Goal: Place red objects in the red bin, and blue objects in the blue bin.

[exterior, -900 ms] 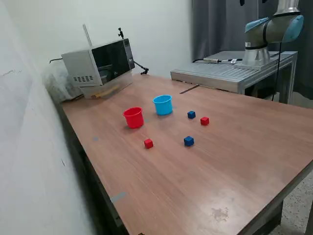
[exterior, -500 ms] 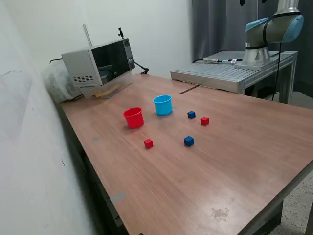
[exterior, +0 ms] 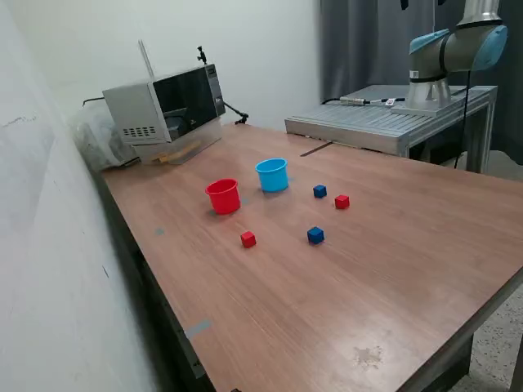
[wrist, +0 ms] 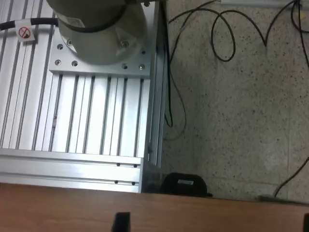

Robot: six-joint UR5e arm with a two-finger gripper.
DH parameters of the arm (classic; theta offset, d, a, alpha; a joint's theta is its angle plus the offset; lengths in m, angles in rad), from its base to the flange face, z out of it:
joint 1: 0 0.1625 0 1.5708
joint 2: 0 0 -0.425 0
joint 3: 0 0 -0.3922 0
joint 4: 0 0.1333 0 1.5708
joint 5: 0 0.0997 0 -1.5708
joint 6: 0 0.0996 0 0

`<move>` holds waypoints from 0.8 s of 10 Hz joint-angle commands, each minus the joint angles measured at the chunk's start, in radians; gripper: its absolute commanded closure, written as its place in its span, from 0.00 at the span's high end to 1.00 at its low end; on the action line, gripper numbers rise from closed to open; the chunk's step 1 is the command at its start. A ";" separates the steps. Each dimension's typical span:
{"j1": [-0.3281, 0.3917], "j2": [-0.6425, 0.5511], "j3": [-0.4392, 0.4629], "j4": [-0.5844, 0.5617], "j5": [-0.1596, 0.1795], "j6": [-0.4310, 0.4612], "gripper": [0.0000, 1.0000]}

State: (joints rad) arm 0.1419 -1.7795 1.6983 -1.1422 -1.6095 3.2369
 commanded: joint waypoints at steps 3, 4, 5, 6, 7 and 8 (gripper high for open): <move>0.005 0.017 -0.037 -0.143 0.005 -0.049 1.00; 0.005 0.050 -0.078 -0.184 0.006 -0.048 1.00; 0.008 0.074 -0.103 -0.255 0.006 -0.043 1.00; 0.005 0.086 -0.121 -0.340 0.005 -0.040 1.00; -0.001 0.097 -0.118 -0.423 0.005 -0.037 1.00; -0.004 0.121 -0.111 -0.491 0.005 -0.035 1.00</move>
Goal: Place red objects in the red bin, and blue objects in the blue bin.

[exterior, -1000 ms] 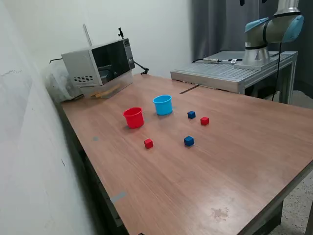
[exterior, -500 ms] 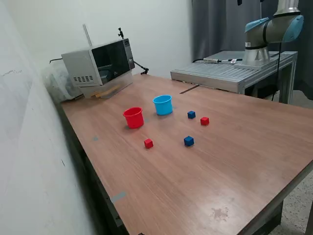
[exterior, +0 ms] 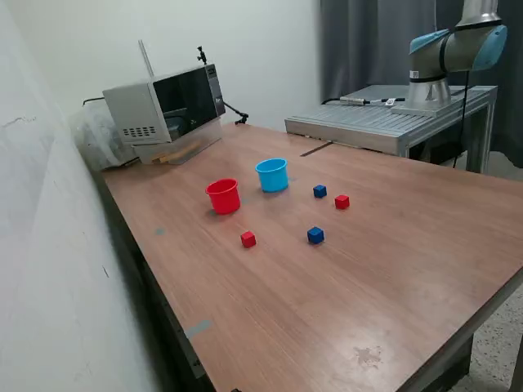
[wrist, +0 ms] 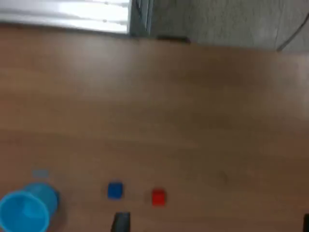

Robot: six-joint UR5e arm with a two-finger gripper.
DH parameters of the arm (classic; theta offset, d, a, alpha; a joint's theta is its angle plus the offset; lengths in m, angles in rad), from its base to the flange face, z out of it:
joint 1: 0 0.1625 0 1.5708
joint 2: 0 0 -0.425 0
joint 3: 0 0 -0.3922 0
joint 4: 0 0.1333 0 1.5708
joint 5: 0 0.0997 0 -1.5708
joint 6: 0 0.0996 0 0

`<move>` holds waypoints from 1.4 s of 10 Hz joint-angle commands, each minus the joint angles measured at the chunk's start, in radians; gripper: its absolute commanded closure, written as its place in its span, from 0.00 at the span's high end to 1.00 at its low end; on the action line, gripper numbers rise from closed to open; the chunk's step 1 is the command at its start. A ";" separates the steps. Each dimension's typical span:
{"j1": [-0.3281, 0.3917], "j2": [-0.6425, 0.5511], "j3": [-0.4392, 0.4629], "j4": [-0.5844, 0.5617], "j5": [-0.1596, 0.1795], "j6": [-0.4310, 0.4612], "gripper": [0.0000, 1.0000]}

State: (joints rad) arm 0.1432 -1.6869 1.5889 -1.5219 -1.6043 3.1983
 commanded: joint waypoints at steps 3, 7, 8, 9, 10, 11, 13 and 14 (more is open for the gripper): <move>-0.033 0.165 0.098 -0.339 0.001 0.009 1.00; -0.152 0.358 0.215 -0.621 0.001 0.005 1.00; -0.186 0.407 0.218 -0.653 0.001 0.002 1.00; -0.212 0.444 0.217 -0.675 0.001 -0.003 1.00; -0.223 0.470 0.218 -0.696 0.001 -0.005 1.00; -0.224 0.492 0.226 -0.718 0.001 -0.041 1.00; -0.223 0.525 0.238 -0.745 0.001 -0.069 1.00; -0.220 0.541 0.249 -0.768 0.001 -0.069 1.00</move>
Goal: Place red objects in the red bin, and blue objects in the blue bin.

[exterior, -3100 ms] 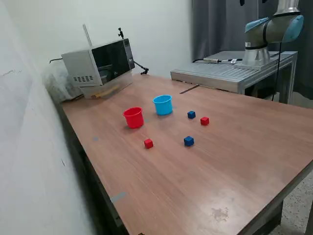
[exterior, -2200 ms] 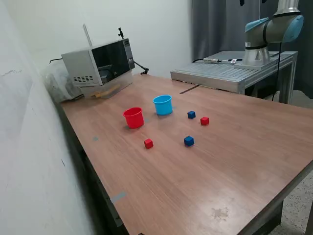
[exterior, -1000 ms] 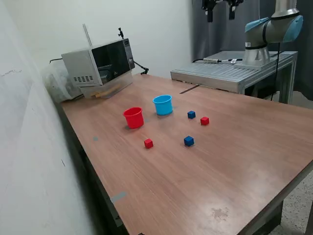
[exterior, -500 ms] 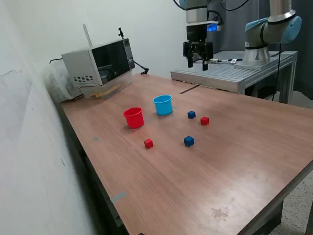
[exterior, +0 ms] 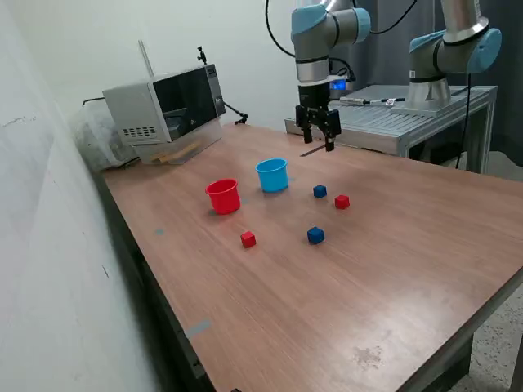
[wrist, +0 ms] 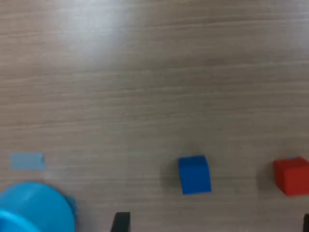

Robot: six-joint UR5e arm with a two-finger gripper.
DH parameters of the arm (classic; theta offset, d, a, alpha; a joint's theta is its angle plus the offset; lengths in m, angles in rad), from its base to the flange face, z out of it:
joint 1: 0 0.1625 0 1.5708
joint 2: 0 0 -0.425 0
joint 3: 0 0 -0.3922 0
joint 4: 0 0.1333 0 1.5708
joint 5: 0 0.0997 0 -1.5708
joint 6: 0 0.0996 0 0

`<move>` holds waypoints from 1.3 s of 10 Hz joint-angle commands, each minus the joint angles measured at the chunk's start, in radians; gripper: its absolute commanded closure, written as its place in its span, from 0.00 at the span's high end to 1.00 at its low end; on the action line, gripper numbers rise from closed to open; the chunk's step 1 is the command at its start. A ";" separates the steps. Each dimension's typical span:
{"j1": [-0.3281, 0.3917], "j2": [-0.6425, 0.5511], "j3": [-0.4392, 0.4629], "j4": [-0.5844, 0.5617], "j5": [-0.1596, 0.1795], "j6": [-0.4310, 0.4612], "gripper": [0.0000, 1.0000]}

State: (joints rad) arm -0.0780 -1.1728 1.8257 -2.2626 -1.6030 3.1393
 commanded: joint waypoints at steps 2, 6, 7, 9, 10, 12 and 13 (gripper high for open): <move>0.011 0.059 0.023 -0.060 0.000 -0.010 1.00; 0.011 0.113 0.017 -0.107 0.000 -0.059 1.00; 0.011 0.120 0.015 -0.112 0.002 -0.082 1.00; 0.012 0.145 0.015 -0.118 0.002 -0.117 1.00; 0.011 0.159 0.015 -0.118 0.002 -0.136 1.00; 0.007 0.180 0.015 -0.118 0.003 -0.174 1.00; 0.007 0.185 0.009 -0.118 0.003 -0.185 1.00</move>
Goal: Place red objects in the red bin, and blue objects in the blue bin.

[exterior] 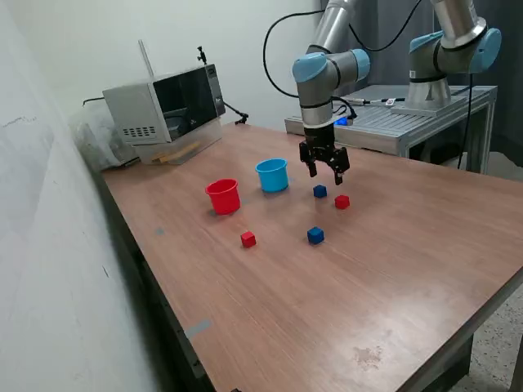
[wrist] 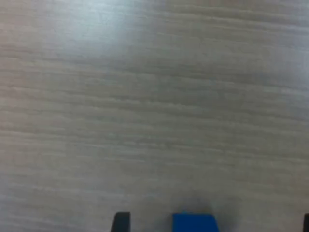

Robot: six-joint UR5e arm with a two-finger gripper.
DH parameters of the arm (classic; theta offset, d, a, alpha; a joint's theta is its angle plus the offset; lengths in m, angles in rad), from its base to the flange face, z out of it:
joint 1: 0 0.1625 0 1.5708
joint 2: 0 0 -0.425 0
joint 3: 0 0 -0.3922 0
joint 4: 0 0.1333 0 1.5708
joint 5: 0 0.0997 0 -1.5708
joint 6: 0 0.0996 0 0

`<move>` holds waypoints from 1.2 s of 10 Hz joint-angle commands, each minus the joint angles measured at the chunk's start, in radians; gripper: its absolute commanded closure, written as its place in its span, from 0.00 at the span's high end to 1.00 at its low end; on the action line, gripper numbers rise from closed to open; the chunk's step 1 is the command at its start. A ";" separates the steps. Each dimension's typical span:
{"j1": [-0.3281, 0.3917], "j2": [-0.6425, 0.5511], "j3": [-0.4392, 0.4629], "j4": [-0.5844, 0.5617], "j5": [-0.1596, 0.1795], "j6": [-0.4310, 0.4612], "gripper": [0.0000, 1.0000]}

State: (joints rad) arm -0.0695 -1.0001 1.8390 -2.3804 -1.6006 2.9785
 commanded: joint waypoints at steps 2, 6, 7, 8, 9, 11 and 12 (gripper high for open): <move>-0.001 0.014 -0.020 -0.003 0.001 -0.036 1.00; -0.001 0.018 -0.029 -0.017 0.001 -0.047 1.00; -0.001 0.023 -0.029 -0.026 0.001 -0.059 1.00; -0.001 0.037 -0.033 -0.028 0.001 -0.067 1.00; -0.001 0.046 -0.037 -0.031 0.001 -0.067 1.00; -0.006 0.052 -0.044 -0.034 0.001 -0.067 1.00; -0.009 0.052 -0.049 -0.034 0.001 -0.069 1.00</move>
State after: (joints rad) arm -0.0749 -0.9509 1.7960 -2.4134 -1.5999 2.9116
